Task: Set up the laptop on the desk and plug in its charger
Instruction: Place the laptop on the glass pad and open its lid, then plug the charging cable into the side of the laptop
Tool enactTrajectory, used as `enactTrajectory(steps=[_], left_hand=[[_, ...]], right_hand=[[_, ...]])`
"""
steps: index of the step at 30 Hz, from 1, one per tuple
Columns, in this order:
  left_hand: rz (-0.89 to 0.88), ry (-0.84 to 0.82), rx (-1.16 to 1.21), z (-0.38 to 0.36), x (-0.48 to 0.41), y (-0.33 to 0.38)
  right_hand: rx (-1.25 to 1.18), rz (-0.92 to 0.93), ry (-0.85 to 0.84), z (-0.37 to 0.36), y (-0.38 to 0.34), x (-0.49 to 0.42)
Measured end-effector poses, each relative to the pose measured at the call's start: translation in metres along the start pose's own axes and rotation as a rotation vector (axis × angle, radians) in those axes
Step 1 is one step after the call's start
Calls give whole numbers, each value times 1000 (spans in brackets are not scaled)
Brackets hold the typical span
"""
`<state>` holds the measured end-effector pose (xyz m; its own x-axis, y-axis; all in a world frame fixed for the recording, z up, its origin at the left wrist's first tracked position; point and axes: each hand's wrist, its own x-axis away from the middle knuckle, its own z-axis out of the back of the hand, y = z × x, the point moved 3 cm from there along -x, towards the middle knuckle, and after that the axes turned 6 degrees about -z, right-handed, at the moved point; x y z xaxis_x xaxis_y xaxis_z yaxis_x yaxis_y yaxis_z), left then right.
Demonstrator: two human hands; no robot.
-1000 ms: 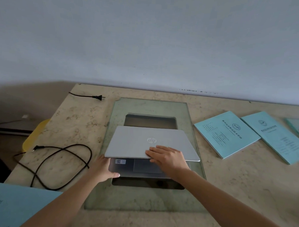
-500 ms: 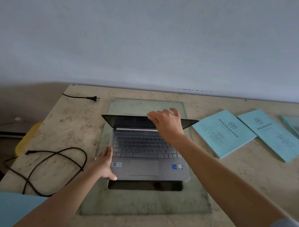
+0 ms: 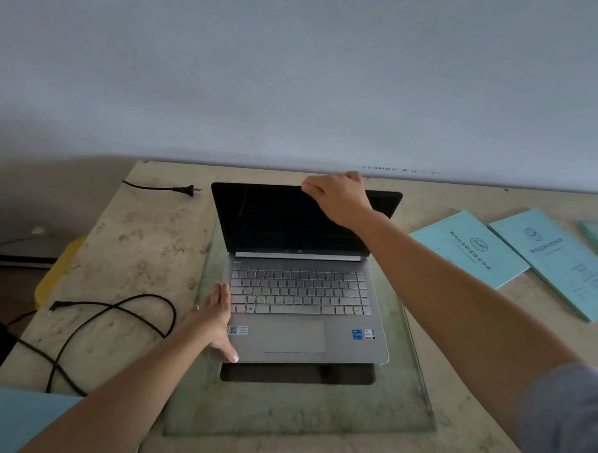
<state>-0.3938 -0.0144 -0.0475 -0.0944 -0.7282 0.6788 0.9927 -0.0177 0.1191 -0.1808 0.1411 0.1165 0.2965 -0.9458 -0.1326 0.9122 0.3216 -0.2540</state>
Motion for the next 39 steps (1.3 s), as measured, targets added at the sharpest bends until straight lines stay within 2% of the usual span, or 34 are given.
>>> enactTrajectory(steps=[14, 31, 35, 39], left_hand=[[-27, 30, -21, -3, -8, -5], [-60, 111, -3, -8, -9, -11], [-54, 190, 47, -13, 5, -15], [-60, 318, 242, -31, 27, -25]], right_hand=[[-24, -46, -82, -6, 14, -59], [-58, -19, -81, -4, 13, -51], [-153, -26, -1, 7, 6, -37], [-106, 86, 125, 13, -19, -21]])
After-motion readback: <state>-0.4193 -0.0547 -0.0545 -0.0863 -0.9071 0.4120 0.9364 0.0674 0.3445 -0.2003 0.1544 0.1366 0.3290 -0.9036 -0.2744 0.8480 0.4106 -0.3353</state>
